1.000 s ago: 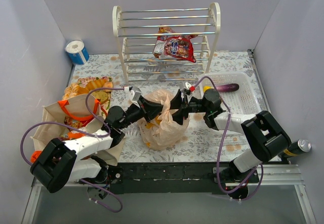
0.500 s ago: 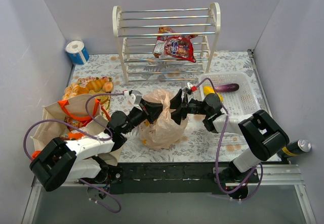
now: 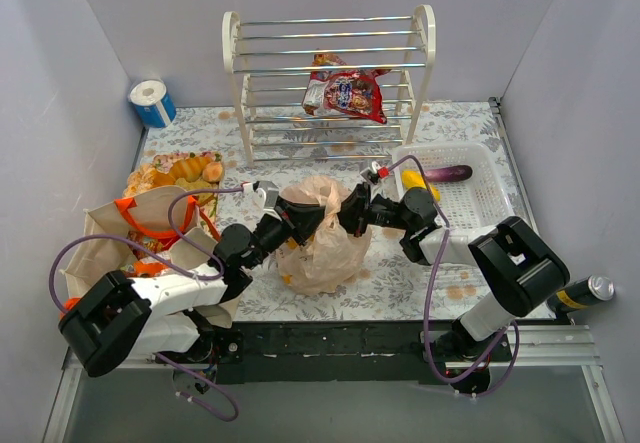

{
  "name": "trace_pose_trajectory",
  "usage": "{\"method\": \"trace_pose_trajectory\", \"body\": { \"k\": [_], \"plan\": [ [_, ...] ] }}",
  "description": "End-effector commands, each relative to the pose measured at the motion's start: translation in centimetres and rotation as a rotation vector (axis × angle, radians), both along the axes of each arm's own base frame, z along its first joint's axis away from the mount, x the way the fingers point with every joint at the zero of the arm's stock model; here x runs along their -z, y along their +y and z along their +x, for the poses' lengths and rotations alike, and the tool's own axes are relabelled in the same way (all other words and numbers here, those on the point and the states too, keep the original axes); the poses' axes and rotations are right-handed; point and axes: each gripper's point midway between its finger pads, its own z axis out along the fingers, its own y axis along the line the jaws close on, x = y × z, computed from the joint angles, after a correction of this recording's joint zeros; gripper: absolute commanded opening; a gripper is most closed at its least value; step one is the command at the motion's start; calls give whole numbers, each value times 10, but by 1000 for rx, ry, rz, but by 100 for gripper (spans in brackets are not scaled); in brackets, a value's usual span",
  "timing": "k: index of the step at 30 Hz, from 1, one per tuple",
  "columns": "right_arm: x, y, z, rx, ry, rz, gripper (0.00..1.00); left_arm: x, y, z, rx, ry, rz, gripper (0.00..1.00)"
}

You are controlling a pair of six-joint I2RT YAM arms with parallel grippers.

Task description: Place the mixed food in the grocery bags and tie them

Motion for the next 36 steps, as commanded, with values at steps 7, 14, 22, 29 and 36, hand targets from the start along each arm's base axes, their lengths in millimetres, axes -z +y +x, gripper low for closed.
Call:
{"method": "trace_pose_trajectory", "body": {
  "k": [7, 14, 22, 29, 36],
  "plan": [
    [8, -26, 11, 199, -76, -152, 1, -17, 18, 9, -57, 19, 132, 0],
    [25, -47, 21, 317, -60, -319, 1, -26, 26, 7, -54, 29, 105, 0],
    [26, -38, 5, 215, -49, -271, 1, -16, 14, -4, 43, 40, 88, 0],
    [24, -40, 2, 203, -25, -291, 48, -20, 21, 2, -10, 22, 99, 0],
    [33, -41, -10, 155, -9, -307, 26, -25, 19, 0, 7, -8, 102, 0]
  ]
}}
